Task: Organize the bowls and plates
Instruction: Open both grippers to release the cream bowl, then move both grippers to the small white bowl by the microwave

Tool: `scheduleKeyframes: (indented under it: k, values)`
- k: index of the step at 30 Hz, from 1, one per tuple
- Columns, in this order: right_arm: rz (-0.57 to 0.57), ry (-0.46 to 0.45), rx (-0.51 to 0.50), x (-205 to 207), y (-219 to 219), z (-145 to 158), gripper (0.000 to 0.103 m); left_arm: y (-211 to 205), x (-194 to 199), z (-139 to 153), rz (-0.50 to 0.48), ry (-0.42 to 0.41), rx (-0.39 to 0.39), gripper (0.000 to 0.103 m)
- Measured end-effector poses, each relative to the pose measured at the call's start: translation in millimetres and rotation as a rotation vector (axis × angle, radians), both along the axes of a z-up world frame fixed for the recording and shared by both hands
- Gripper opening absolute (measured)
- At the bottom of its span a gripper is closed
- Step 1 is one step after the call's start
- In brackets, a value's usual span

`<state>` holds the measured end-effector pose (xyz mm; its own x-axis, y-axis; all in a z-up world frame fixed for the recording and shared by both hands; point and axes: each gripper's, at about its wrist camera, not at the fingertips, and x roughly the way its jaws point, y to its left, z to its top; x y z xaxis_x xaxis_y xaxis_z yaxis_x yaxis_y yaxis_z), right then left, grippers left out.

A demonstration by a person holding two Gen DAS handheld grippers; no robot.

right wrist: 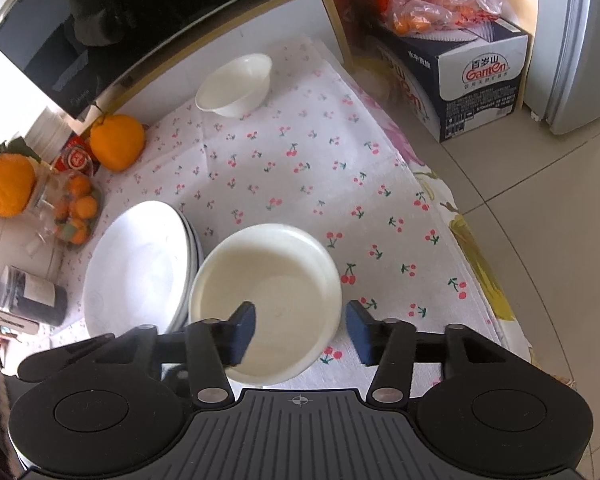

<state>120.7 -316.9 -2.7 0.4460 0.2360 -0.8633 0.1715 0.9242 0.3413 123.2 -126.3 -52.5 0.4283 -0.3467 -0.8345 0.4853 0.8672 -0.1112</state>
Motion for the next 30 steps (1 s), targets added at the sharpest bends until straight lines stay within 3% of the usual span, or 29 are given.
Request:
scheduleKeyframes:
  k: [10, 16, 30]
  values:
    - [-0.053, -0.018, 0.050, 1.0, -12.5, 3.0, 0.066, 0.5, -0.8, 7.7, 0.009, -0.009, -0.010, 0.068]
    - [-0.086, -0.039, 0.069, 2.2, -18.3, 5.7, 0.073, 0.5, 1.3, 14.0, 0.019, -0.019, -0.022, 0.079]
    - [-0.129, -0.096, 0.038, 19.9, -27.7, 13.6, 0.080, 20.3, 23.3, 29.4, 0.153, -0.068, -0.030, 0.092]
